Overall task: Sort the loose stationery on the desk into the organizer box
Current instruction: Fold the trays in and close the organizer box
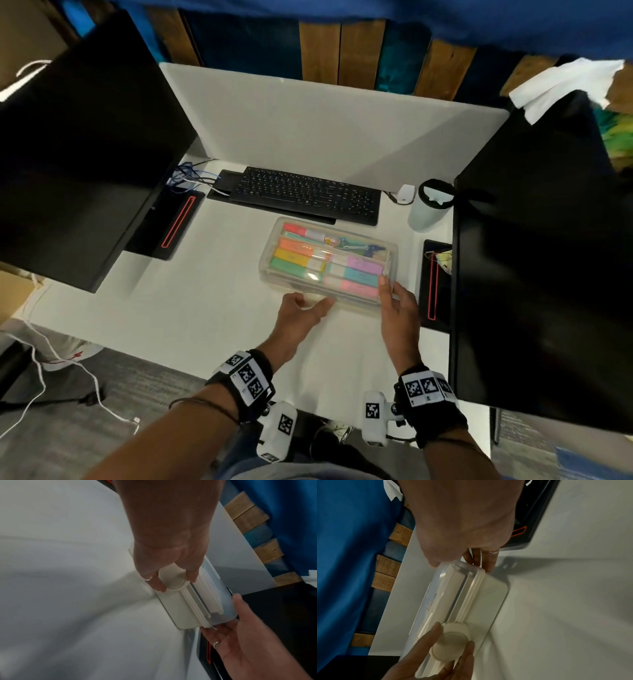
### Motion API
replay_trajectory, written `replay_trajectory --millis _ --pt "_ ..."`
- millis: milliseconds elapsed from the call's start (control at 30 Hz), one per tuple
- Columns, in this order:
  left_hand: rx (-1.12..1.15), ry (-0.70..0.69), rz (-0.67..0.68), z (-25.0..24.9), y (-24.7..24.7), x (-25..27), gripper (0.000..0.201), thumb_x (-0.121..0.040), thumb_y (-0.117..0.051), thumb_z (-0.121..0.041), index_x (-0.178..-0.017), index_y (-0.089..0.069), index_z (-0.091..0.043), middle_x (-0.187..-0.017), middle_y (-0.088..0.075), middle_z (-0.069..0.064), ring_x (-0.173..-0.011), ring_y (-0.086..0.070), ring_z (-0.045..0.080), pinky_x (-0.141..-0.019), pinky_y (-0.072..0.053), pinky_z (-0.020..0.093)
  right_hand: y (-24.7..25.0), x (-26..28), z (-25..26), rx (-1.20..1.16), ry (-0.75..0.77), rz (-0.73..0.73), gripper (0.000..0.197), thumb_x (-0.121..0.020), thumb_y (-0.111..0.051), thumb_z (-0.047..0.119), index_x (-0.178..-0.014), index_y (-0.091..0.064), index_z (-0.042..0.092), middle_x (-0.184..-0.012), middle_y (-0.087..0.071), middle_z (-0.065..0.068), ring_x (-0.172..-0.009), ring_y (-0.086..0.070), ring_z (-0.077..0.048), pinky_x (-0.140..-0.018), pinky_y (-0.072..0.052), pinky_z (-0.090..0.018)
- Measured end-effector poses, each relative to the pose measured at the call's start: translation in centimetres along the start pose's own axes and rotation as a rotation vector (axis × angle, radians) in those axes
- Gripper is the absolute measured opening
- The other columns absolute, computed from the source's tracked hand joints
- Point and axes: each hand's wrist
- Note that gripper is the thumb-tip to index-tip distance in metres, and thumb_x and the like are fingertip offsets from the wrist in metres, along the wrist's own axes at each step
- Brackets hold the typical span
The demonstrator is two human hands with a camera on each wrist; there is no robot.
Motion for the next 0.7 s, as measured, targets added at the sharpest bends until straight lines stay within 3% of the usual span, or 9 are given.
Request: replay_trajectory --millis 67,167,233,333,400,600,700 --pt "0.068 -0.022 -0.018 0.0 -0.6 0.3 0.067 -0.071 -0.094 -0.038 -0.113 -0.053 -0.005 -0.092 -0.07 0.003 -0.091 -0.075 0.022 -0.092 -0.062 0.041 0.1 0.1 0.1 0.006 0.004 0.004 0.051 -0.096 -0.048 0.075 -0.122 -0.072 0.036 -0.121 -0.068 0.004 -0.107 -0.071 -0.007 -0.09 -0.06 -0.026" --pt "0.204 -0.016 0.071 0.8 -0.4 0.2 0.059 -0.078 -0.088 -0.042 -0.11 -0.067 0.003 -0.105 -0.077 0.015 -0.103 -0.074 0.033 -0.096 -0.059 0.039 0.1 0.4 0.5 -0.009 0.006 -0.002 0.046 -0.1 -0.049 0.066 -0.124 -0.071 0.033 -0.124 -0.062 0.004 -0.108 -0.069 -0.009 -0.08 -0.054 -0.008" --pt "0.321 0.053 0.169 1.2 0.0 0.2 0.054 -0.092 -0.073 -0.043 -0.111 -0.07 0.008 -0.107 -0.074 0.02 -0.103 -0.07 0.034 -0.094 -0.056 0.036 0.0 0.5 0.5 -0.022 0.006 -0.008 0.044 -0.101 -0.048 0.063 -0.124 -0.071 0.033 -0.124 -0.059 0.004 -0.107 -0.068 -0.008 -0.078 -0.05 -0.003" --pt "0.579 0.28 0.229 0.7 0.2 0.3 0.054 -0.102 -0.057 -0.046 -0.106 -0.064 0.007 -0.101 -0.071 0.024 -0.096 -0.072 0.031 -0.081 -0.062 0.034 -0.1 0.6 0.5 -0.021 0.006 -0.019 0.043 -0.102 -0.047 0.063 -0.123 -0.07 0.034 -0.123 -0.057 0.005 -0.107 -0.067 -0.008 -0.083 -0.049 -0.009" --pt "0.654 0.374 0.223 0.6 0.3 0.0 0.055 -0.104 -0.051 -0.049 -0.105 -0.061 0.006 -0.093 -0.073 0.021 -0.091 -0.075 0.032 -0.081 -0.063 0.037 -0.2 0.5 0.4 0.003 0.021 -0.033 0.042 -0.102 -0.046 0.063 -0.122 -0.07 0.034 -0.121 -0.057 0.005 -0.106 -0.067 -0.009 -0.085 -0.049 -0.012" --pt "0.529 0.4 0.247 0.5 1.0 -1.0 0.059 -0.105 -0.044 -0.055 -0.106 -0.065 -0.001 -0.099 -0.073 0.016 -0.095 -0.074 0.032 -0.082 -0.06 0.038 -0.2 0.4 0.1 0.029 0.031 -0.028 0.044 -0.103 -0.044 0.064 -0.124 -0.068 0.034 -0.122 -0.055 0.004 -0.108 -0.068 -0.013 -0.094 -0.056 -0.026" --pt "0.451 0.389 0.224 0.6 1.9 -1.3 0.053 -0.105 -0.046 -0.054 -0.109 -0.064 -0.004 -0.108 -0.073 0.015 -0.096 -0.073 0.032 -0.093 -0.056 0.042 -0.2 0.4 0.0 0.045 0.039 -0.026 0.045 -0.102 -0.042 0.066 -0.124 -0.068 0.036 -0.121 -0.056 0.005 -0.108 -0.068 -0.012 -0.096 -0.057 -0.03"
Point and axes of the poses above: each hand's wrist, its own x-axis away from the middle knuckle, its own y-axis out of the back of the hand, z = x × y
